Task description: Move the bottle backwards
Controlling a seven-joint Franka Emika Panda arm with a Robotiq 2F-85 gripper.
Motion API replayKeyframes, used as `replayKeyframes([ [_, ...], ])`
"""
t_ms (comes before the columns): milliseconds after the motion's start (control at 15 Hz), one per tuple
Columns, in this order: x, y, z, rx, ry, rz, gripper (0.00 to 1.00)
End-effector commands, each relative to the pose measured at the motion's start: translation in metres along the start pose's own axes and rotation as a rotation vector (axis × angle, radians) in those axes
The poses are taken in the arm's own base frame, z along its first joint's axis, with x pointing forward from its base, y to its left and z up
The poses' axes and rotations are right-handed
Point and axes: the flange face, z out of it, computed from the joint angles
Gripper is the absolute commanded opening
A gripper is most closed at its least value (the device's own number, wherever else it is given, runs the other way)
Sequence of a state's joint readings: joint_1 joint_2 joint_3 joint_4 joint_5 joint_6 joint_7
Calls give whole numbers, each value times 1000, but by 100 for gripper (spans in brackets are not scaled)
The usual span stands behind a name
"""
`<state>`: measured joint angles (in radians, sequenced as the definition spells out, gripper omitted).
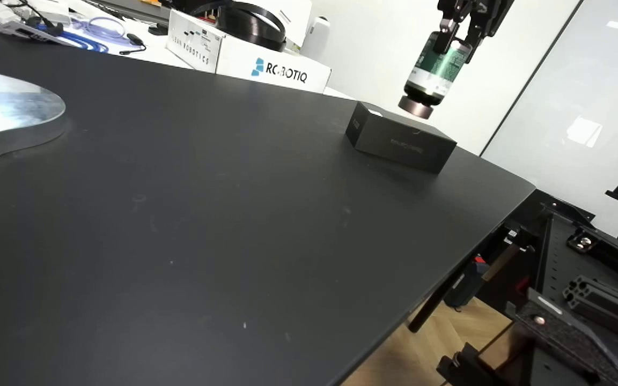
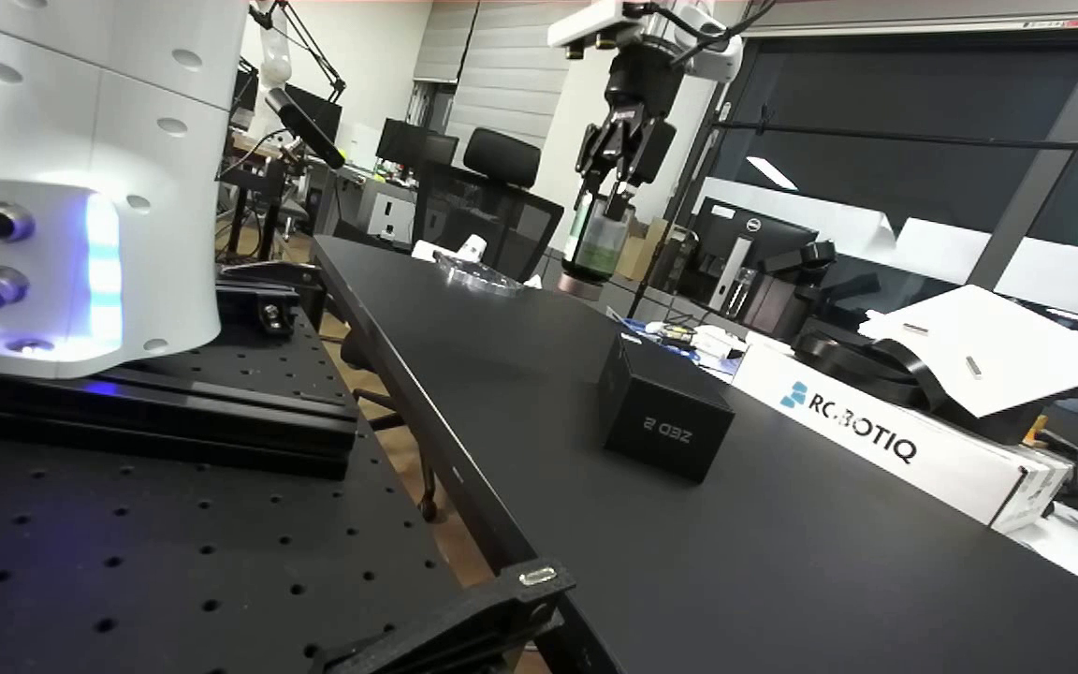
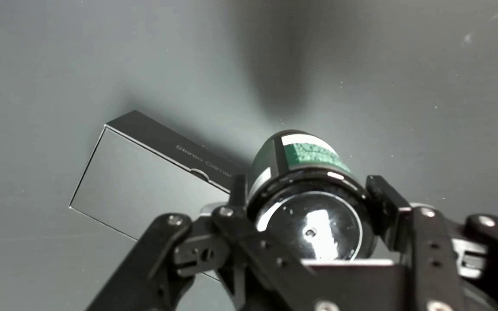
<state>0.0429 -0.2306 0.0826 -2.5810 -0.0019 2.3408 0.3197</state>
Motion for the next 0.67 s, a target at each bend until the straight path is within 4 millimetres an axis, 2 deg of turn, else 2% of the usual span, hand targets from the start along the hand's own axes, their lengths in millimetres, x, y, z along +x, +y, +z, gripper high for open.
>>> replayKeyframes([
  [0, 16, 2, -23, -22, 24, -13, 44],
  [200, 42, 2, -33, -43, 63, -26, 44],
  [600, 121, 15, -40, -82, 115, 5, 44],
])
